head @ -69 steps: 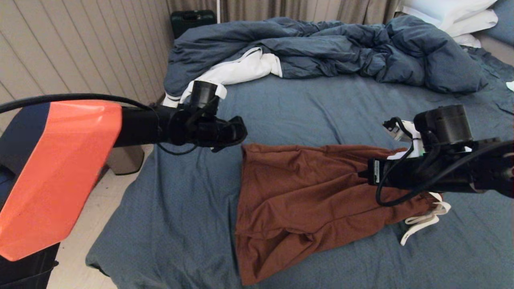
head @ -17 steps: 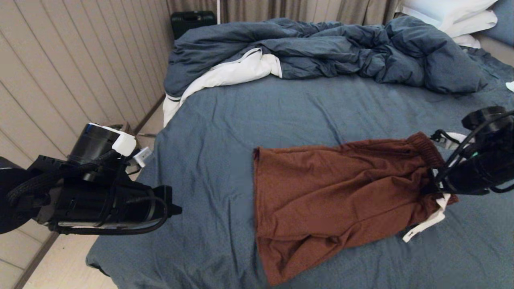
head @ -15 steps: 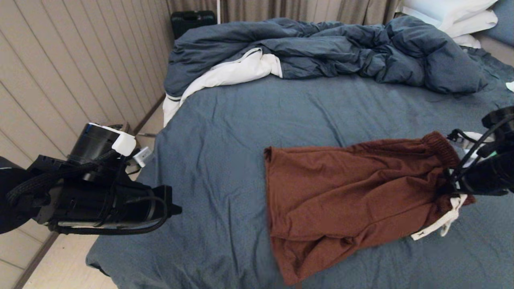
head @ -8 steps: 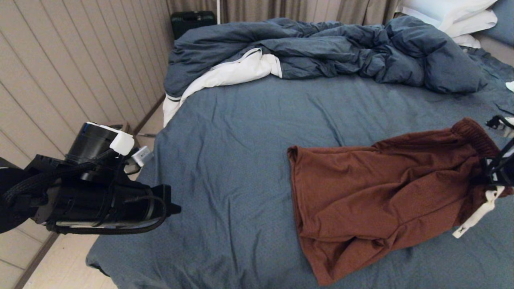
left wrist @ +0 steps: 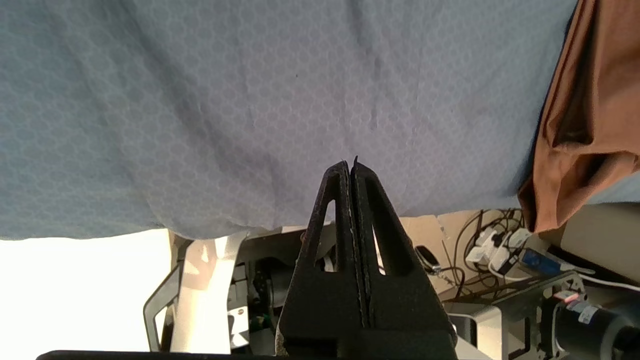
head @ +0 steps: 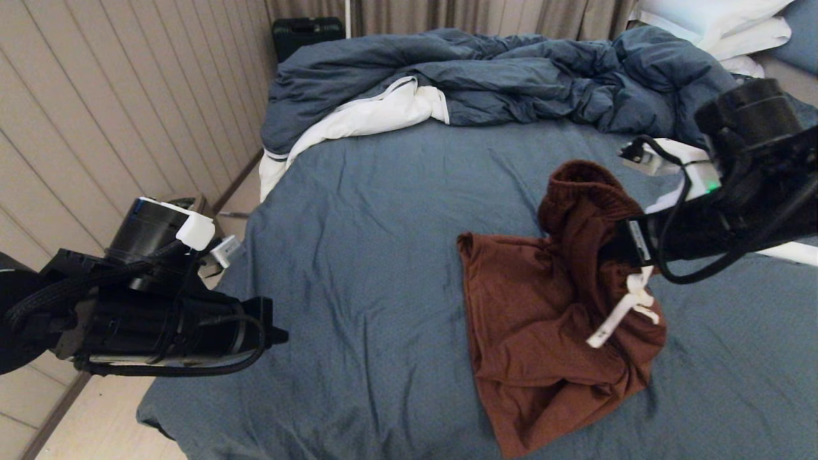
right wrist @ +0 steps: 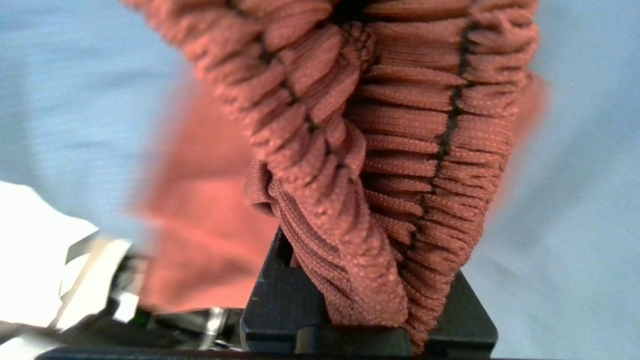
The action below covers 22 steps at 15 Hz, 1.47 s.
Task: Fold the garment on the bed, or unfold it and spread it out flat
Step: Fold the brown shorts
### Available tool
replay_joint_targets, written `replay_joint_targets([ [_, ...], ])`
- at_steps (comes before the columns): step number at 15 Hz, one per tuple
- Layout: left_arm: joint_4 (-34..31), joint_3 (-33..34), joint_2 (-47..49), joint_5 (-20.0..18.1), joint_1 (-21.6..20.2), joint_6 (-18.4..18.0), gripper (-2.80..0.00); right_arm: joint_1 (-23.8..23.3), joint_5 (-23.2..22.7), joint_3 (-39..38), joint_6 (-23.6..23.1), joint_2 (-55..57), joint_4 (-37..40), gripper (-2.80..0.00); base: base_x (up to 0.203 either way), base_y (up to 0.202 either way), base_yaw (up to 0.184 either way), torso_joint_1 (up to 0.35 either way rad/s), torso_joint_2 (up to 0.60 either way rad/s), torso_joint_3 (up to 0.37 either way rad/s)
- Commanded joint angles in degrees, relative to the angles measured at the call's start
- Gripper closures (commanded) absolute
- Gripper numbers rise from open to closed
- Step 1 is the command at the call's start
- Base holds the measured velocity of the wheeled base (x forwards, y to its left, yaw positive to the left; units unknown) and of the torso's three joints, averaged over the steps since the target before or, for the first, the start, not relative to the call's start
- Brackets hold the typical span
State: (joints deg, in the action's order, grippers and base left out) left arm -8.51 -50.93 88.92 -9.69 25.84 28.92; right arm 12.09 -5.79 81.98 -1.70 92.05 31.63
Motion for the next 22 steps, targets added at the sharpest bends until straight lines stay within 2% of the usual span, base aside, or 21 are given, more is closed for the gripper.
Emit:
replay_joint_targets([
  [1, -0.02, 0.38, -0.05, -0.06, 0.09, 0.18, 0.0, 9.07, 1.6, 2.92, 1.56, 4.57, 0.31, 0.0, 0.0, 0.0, 0.0, 0.0, 0.0, 0.0],
  [5, -0.02, 0.57, -0.32, -0.42, 0.17, 0.18, 0.0, 17.25, 3.46, 7.89, 4.46, 15.84, 0.19, 0.0, 0.0, 0.0, 0.0, 0.0, 0.0, 0.0],
  [9, -0.02, 1.24, -0.28, -0.42, 0.96, 0.09, 0.0, 19.03, 4.71, 10.57, 5.29, 20.09, 0.19, 0.0, 0.0, 0.0, 0.0, 0.0, 0.0, 0.0],
  [10, -0.02, 1.27, -0.32, -0.42, 1.05, 0.09, 0.0, 19.03, 5.15, 10.26, 5.19, 19.96, 0.31, -2.8, 0.0, 0.0, 0.0, 0.0, 0.0, 0.0],
  [14, -0.02, 1.19, -0.32, -0.42, 1.14, 0.09, 0.0, 18.59, 5.09, 10.13, 5.3, 18.59, 0.53, -2.8, 0.0, 0.0, 0.0, 0.0, 0.0, 0.0],
  [18, -0.02, 1.19, -0.68, -0.42, 1.14, 0.09, 0.0, 19.02, 7.23, 8.78, 5.03, 16.43, -0.3, -2.8, 0.0, 0.0, 0.0, 0.0, 0.0, 0.0],
  [22, 0.5, 1.23, -5.3, 0.14, 1.12, 0.01, 0.0, 18.94, 7.41, 8.87, 5.12, 8.15, -0.23, -2.8, 0.0, 0.0, 0.0, 0.0, 0.0, 0.0],
])
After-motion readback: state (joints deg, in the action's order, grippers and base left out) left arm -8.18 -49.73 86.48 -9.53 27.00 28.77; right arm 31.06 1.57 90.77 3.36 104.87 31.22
